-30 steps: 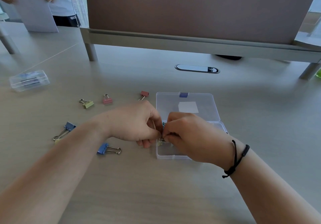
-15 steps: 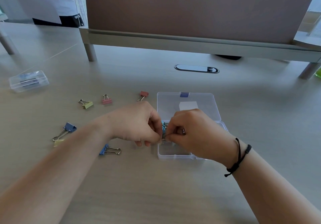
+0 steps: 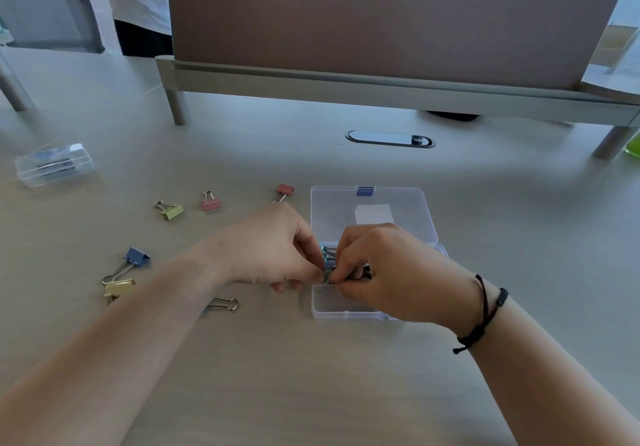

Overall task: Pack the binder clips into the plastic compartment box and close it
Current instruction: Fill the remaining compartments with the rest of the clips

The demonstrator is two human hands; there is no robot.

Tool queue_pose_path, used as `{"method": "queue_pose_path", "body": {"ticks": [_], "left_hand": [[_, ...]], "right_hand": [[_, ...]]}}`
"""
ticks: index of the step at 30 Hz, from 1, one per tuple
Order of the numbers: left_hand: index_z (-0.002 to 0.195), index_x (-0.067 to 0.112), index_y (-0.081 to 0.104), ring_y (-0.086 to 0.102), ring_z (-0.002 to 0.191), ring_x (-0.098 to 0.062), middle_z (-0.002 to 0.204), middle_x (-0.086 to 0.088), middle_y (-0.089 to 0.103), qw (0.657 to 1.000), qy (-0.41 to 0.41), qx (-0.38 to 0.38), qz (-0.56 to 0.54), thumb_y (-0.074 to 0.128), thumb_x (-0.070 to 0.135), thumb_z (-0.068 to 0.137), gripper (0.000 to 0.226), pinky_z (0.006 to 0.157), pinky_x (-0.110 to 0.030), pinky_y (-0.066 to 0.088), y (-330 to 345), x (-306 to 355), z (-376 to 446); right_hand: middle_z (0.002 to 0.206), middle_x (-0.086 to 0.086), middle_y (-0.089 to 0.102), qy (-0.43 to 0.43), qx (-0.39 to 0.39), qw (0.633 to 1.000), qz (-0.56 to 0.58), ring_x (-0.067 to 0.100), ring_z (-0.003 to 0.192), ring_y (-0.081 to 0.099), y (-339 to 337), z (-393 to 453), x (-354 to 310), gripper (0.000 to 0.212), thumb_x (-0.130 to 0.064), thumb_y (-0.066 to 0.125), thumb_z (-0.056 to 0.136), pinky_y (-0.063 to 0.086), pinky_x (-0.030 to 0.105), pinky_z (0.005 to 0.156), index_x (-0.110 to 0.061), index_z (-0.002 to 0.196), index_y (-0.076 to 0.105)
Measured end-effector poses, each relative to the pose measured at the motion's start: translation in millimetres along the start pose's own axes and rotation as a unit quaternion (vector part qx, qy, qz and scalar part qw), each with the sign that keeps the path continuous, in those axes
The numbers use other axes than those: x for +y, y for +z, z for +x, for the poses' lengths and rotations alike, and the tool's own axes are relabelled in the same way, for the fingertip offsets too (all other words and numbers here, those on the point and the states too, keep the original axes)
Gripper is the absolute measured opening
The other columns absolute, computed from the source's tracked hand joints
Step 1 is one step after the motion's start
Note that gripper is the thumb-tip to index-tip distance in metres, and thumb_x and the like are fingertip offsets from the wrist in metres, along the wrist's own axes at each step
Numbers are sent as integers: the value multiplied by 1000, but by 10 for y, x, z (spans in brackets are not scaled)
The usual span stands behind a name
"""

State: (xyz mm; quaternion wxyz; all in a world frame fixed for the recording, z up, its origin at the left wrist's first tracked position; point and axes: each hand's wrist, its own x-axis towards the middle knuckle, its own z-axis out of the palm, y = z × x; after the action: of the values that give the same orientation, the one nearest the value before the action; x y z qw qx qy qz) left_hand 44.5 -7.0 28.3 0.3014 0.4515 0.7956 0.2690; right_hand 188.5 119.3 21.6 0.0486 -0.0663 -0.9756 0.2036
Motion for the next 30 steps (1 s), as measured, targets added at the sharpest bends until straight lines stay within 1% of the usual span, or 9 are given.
{"method": "queue_pose_path", "body": {"ticks": [3,6,7,9,13,18,21,25,30], "left_hand": [[80,23,80,71,66,-18,69,-2,74,998,16,24,53,76,23,76,5,62,-35,62,25,23,-49],[80,28,78,62,59,-15,69,2,72,988,29,50,140,78,37,72,12,57,-31,52,74,85,-104],[81,28,78,61,60,-14,70,1,71,985,30,54,160,79,40,69,17,57,-31,50,89,107,-121],[84,26,78,67,67,-17,72,0,72,982,28,58,178,82,45,65,27,62,-35,54,114,131,-137],[88,27,77,67,69,-12,74,5,70,979,30,73,187,84,46,61,34,65,-34,57,131,122,-128],[81,24,75,67,69,-13,72,5,70,981,23,75,180,86,42,61,30,64,-34,56,125,112,-99],[81,23,74,67,70,-12,73,6,70,982,15,76,169,89,40,60,31,64,-33,56,118,111,-92],[82,28,73,66,70,-7,73,11,68,982,17,86,167,89,41,57,33,63,-29,55,124,102,-86],[87,27,73,65,73,-6,76,10,68,980,20,97,173,89,39,58,35,63,-26,53,131,121,-94]], "right_hand": [[89,-12,61,-1,11,1000,7,5,79,54,14,0,14,11,-25,72,82,47,20,71,-29,91,76],[87,-11,59,6,28,999,14,7,78,56,28,9,37,21,-38,77,77,50,25,72,-27,95,74],[86,-11,59,12,34,999,18,6,78,56,31,13,47,25,-42,78,75,50,23,71,-27,95,73],[87,-12,58,27,45,998,28,5,77,56,30,19,56,30,-44,80,73,47,16,68,-28,97,71],[90,-13,53,39,53,998,18,5,79,54,49,42,70,33,-47,78,75,44,16,67,-29,102,72],[98,-12,48,30,20,999,-6,7,80,53,86,25,23,26,-46,70,82,47,24,71,-37,107,70],[102,-13,49,31,28,999,-4,7,85,54,85,24,13,31,-44,70,82,45,20,72,-40,112,65],[100,-10,46,32,12,999,-25,12,81,54,113,43,22,23,-44,66,86,48,28,73,-33,105,68],[100,-8,46,35,25,999,-15,12,80,54,131,58,45,22,-43,67,84,48,27,72,-31,102,69]]}}
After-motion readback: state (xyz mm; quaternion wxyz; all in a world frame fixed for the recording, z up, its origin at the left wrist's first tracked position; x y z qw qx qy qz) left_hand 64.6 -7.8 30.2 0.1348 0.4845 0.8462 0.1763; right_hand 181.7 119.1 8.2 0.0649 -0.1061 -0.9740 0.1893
